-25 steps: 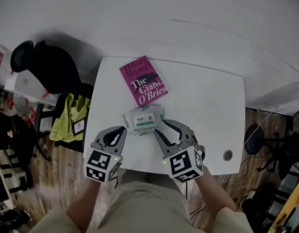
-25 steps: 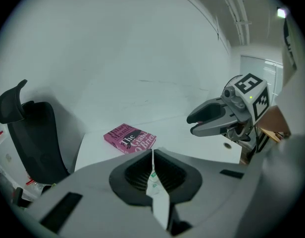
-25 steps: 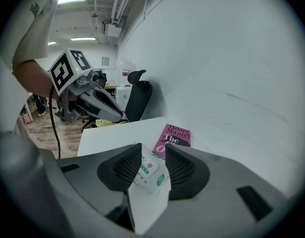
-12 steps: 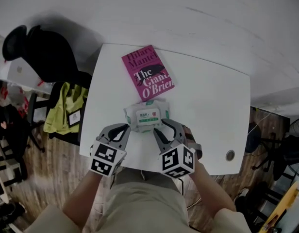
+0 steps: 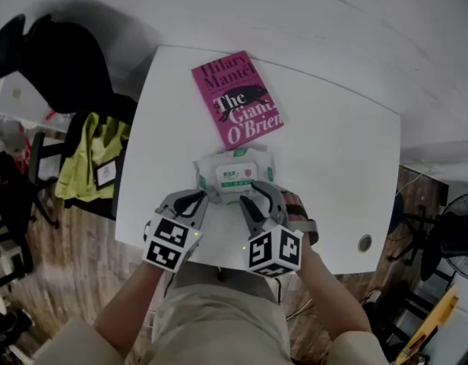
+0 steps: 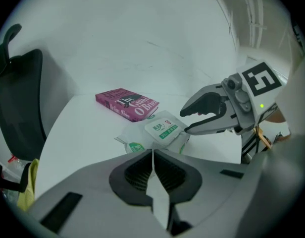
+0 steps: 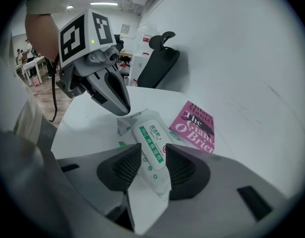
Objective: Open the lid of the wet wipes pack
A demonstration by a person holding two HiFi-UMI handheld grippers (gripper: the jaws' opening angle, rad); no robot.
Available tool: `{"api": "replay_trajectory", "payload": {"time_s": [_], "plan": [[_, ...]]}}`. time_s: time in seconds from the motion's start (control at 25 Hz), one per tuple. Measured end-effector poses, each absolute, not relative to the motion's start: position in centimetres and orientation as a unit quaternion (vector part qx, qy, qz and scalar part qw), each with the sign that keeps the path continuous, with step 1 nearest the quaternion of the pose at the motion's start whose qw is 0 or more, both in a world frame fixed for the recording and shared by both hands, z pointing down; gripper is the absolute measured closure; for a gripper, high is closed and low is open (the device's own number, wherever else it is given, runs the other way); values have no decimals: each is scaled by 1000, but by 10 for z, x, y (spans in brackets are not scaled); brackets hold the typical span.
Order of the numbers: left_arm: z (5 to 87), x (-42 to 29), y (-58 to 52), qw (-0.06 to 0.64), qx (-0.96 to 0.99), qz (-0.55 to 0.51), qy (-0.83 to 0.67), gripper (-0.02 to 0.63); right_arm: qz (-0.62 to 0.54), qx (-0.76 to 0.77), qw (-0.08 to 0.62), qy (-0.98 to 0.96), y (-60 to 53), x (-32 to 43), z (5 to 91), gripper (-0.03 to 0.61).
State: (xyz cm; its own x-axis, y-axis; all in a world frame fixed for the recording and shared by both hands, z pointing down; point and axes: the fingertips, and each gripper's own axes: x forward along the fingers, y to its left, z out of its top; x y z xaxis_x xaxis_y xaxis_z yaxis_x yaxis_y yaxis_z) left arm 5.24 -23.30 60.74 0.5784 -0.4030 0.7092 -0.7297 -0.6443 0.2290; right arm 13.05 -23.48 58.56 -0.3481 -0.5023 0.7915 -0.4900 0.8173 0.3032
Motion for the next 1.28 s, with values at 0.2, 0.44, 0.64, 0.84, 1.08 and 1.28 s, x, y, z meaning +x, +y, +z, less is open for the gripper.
{"api": "replay_trajectory", "payload": {"time_s": [0.2,0.44,0.64,0.84,1.08,1.28], "plan": [[623,53,-236,272,844,307,-346,583,-15,286,501,-817,-235,122,604,410],[630,56,-237,275,846,305,-340,583,-45,276,519,-808,-236,120,618,413],[631,56,-238,272,848,309,-335,583,-75,260,534,-801,-235,117,622,437],[633,56,-238,273,848,314,-330,584,-116,249,547,-791,-235,115,622,491],[633,56,-238,267,846,316,-335,584,-118,248,540,-796,-234,115,615,520],[634,56,-237,266,845,325,-331,584,-94,246,529,-807,-233,115,605,526]]}}
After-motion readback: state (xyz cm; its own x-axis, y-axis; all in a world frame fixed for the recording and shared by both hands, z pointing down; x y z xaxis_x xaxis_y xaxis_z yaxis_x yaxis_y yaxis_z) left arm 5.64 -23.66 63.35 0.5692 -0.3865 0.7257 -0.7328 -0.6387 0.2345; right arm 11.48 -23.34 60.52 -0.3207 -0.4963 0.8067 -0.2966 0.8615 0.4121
